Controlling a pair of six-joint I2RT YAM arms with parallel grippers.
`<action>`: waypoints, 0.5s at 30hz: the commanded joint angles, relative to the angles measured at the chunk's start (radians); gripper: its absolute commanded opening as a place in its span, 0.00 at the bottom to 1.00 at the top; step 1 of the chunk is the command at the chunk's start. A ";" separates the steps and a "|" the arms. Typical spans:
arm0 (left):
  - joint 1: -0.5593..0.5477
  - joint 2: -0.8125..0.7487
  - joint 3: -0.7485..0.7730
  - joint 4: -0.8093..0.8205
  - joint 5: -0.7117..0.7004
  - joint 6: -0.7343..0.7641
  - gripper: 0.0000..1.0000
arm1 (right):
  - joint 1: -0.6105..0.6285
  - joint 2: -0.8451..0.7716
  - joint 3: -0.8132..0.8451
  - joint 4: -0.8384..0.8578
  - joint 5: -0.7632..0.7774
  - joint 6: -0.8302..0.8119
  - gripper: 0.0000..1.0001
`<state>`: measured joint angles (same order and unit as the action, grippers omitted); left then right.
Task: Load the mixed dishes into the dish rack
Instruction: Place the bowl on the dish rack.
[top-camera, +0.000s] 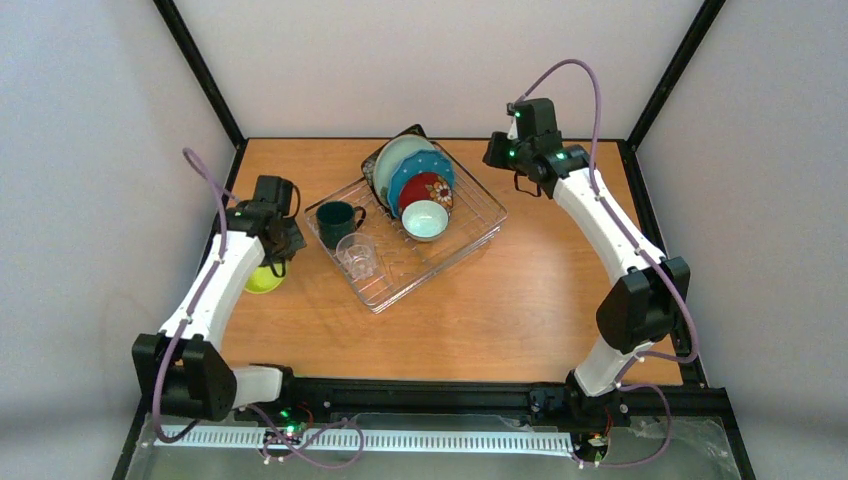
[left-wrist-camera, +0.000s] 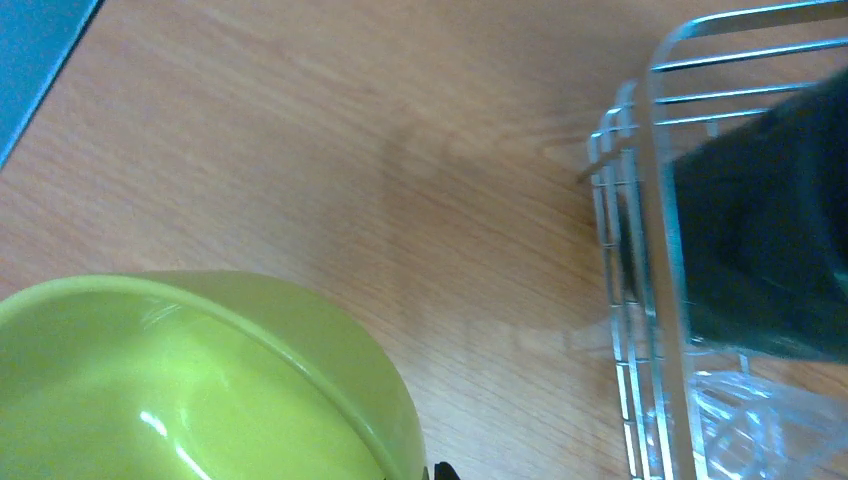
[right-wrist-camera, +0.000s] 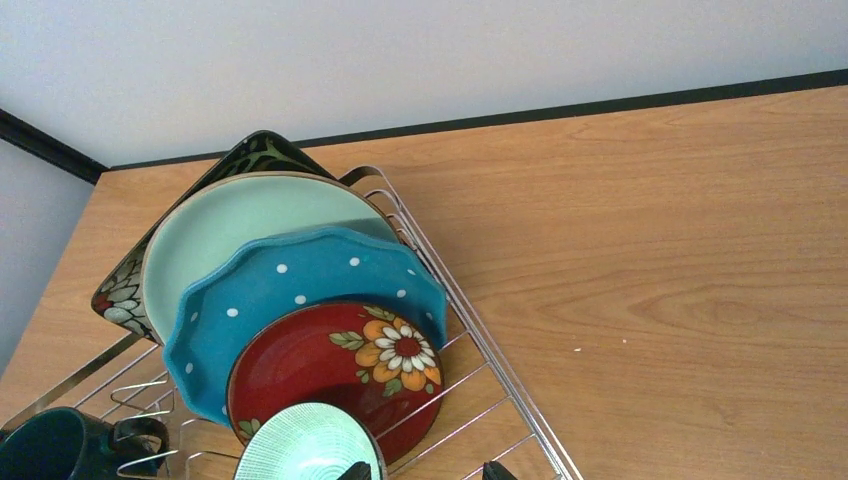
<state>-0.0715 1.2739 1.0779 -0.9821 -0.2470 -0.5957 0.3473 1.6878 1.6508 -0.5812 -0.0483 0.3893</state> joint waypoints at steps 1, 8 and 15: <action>-0.093 -0.025 0.111 -0.058 -0.080 0.080 0.00 | -0.007 -0.007 0.033 -0.051 0.027 0.009 0.64; -0.283 0.029 0.246 -0.031 -0.076 0.142 0.00 | -0.042 -0.024 0.035 -0.075 0.079 0.014 0.64; -0.469 0.185 0.430 -0.001 -0.082 0.255 0.00 | -0.170 -0.043 0.029 -0.098 0.069 0.037 0.64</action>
<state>-0.4526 1.3758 1.3903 -1.0100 -0.3115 -0.4465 0.2478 1.6863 1.6600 -0.6434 0.0032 0.4080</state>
